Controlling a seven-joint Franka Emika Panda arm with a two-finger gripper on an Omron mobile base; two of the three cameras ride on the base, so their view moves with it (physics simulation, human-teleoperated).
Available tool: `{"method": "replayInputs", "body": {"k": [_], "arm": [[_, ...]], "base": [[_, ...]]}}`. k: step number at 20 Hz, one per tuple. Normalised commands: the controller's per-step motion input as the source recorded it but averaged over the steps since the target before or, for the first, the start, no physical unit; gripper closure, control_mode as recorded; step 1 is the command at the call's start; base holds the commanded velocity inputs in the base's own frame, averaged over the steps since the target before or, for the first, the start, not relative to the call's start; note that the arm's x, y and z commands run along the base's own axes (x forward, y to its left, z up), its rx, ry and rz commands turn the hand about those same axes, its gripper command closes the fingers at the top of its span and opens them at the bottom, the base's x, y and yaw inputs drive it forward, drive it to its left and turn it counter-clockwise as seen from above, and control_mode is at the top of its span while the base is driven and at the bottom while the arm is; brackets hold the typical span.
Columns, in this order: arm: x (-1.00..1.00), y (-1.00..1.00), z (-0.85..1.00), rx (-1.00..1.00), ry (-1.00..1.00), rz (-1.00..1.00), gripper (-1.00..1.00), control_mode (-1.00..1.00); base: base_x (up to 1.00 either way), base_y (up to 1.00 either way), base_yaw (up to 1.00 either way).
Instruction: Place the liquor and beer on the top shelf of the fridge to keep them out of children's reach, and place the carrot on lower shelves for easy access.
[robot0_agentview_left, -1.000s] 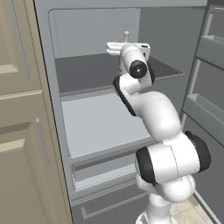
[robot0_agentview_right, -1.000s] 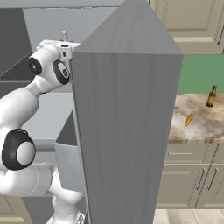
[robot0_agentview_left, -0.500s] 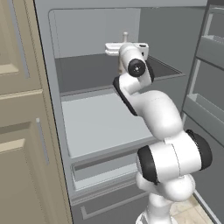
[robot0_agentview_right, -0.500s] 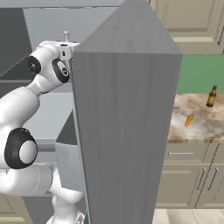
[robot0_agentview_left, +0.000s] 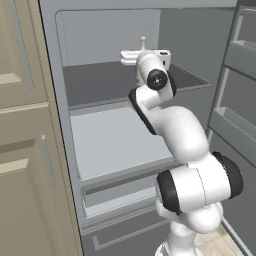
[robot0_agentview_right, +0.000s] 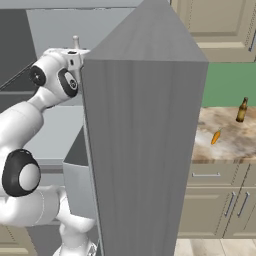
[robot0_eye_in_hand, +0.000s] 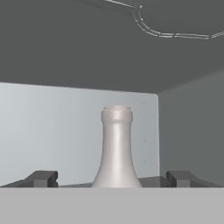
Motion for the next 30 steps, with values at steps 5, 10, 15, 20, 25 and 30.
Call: {"method": "replayInputs", "body": {"k": [5,10,15,20,25,30], "arm": [[-0.55,0.12,0.00,-0.05,0.00,0.00,-1.00,-1.00],[-0.79,0.11,0.00,-0.05,0.00,0.00,-1.00,-1.00],[-0.99,0.01,0.00,-0.05,0.00,0.00,-1.00,-1.00],[-1.00,0.00,0.00,-0.02,0.02,0.00,-1.00,-1.00],[-1.00,0.00,0.00,0.00,0.13,0.00,-1.00,-1.00],[-1.00,0.00,0.00,0.00,0.22,0.01,-1.00,-1.00]], "base": [[0.00,0.00,0.00],[0.00,0.00,0.00],[0.00,0.00,0.00],[0.00,0.00,0.00],[0.00,0.00,0.00],[0.00,0.00,0.00]]}}
